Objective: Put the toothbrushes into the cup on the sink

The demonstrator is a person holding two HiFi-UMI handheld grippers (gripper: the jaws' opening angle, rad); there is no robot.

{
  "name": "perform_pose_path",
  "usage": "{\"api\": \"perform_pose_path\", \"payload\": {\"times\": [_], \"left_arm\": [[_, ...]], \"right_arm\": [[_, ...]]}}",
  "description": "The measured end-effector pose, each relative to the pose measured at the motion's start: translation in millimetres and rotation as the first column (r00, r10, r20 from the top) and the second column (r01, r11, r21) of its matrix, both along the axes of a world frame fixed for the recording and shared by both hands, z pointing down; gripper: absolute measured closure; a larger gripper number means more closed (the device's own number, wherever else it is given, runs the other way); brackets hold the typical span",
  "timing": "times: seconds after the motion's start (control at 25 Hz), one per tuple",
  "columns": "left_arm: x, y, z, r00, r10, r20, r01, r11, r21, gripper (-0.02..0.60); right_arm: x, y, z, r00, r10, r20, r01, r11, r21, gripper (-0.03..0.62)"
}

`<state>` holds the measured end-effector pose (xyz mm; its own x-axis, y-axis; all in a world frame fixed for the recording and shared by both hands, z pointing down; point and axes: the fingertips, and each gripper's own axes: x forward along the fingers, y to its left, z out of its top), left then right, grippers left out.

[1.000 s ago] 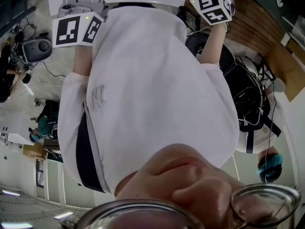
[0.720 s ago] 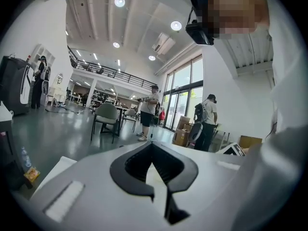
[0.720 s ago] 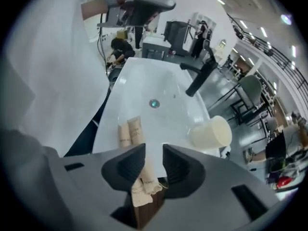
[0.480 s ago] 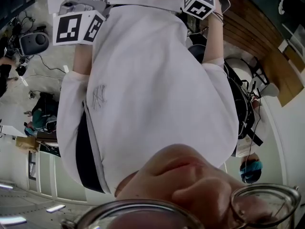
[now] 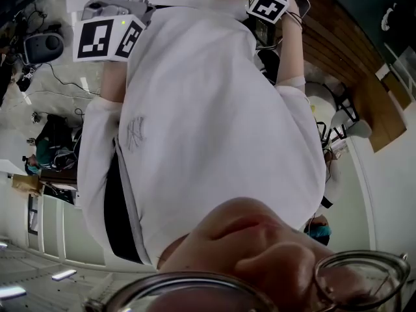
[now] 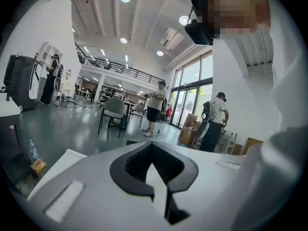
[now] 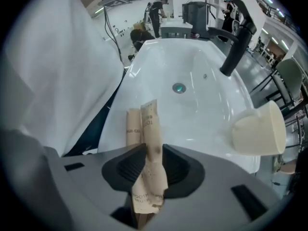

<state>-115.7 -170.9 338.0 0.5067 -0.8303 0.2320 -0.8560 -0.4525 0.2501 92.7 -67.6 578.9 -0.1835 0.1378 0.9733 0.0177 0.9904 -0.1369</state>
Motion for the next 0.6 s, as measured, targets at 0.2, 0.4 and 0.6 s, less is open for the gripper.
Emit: {"api": "perform_pose_path", "payload": {"times": [0.2,0.4,0.6], "left_arm": [[-9,-1,2,1.0,-0.028,-0.001,0.028,1.0,-0.005,0.58],[-16,1,1,0.999,-0.047,-0.003,0.047,0.999,-0.005,0.58],[-19,-1,4,0.999,-0.045,-0.012,0.045,0.999,-0.005,0.58]], "right_arm": [[4,-6,11,0.996,-0.037,-0.087,0.036,0.999,-0.006,0.491],[3,-3,9,0.987,-0.097,-0.127,0.093,0.995,-0.039,0.539],[-3,-7,4,0.987,-0.112,-0.112,0.112,0.994,-0.014,0.574]]}}
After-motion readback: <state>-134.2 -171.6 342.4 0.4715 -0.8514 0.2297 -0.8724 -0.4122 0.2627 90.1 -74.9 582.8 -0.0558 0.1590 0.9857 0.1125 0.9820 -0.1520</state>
